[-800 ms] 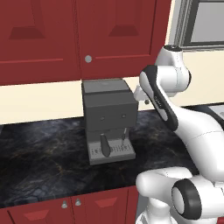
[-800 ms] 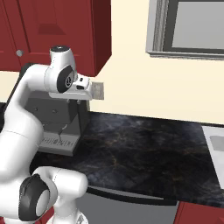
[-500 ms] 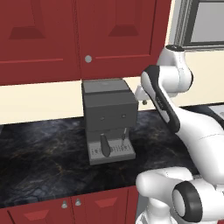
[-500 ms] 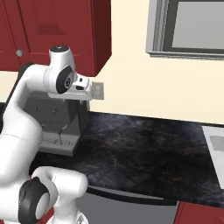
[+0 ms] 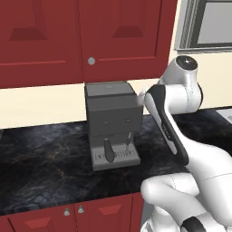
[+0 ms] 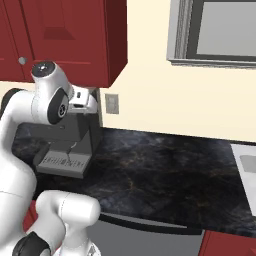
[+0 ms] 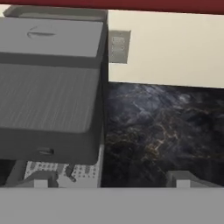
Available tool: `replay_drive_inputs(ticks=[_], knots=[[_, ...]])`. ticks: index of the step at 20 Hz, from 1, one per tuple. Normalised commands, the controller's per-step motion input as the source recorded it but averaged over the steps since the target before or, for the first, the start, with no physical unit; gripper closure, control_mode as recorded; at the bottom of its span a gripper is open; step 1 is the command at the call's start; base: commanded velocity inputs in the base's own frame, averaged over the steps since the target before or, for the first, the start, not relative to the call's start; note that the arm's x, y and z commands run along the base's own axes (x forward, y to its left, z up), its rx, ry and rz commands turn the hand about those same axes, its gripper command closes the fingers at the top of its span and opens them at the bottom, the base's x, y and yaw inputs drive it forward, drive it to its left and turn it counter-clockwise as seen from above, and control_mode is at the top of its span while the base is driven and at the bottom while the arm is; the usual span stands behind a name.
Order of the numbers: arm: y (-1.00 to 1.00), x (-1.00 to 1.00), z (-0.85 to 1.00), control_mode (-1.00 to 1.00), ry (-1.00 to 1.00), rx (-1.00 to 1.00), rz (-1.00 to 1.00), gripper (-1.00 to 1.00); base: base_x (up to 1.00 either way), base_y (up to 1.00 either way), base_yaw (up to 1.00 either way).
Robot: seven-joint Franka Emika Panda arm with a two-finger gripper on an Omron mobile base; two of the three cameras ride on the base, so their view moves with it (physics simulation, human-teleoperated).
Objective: Open the cabinet, pick the kettle from the cabinet, and place it in the sink.
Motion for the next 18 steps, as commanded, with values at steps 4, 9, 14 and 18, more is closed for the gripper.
replay_drive_inputs(ticks=[4,9,14,18], knots=[[0.31,-0.15,0.20,-1.00,-0.17,0.00,-0.04,-1.00,0.00,0.00,0.00],[0.37,-0.15,0.22,-1.00,-0.10,0.00,-0.05,-1.00,0.00,0.00,0.00],[0.36,-0.13,0.18,-1.00,-0.03,0.00,-0.07,-1.00,0.00,0.00,0.00],[0.36,-0.11,0.20,-1.00,-0.04,0.00,-0.06,-1.00,0.00,0.00,0.00]])
